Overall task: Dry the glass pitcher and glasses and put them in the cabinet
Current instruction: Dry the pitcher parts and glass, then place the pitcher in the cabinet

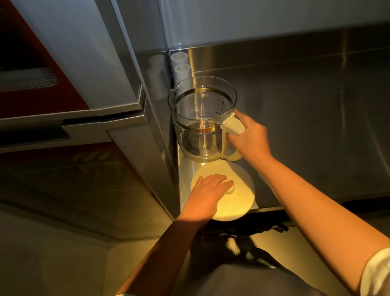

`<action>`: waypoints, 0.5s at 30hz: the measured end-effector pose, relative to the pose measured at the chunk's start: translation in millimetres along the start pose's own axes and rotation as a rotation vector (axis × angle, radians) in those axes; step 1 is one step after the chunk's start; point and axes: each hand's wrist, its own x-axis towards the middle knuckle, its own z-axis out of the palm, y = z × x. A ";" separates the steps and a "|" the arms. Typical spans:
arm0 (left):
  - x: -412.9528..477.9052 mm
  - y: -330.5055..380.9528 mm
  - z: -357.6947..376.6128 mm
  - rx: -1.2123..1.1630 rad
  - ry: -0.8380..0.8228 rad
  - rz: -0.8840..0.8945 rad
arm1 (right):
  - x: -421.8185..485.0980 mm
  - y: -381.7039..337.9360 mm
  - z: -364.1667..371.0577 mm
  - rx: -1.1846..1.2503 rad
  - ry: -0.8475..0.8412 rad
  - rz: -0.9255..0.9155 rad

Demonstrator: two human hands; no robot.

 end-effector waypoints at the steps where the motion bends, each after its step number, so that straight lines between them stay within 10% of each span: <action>1: 0.1 0.4 -0.8 0.008 -0.008 -0.004 | 0.6 0.4 0.1 -0.004 -0.001 -0.002; 15: -4.8 10.8 -14.2 0.227 -0.029 -0.019 | -13.3 3.9 -9.5 -0.388 -0.032 -0.160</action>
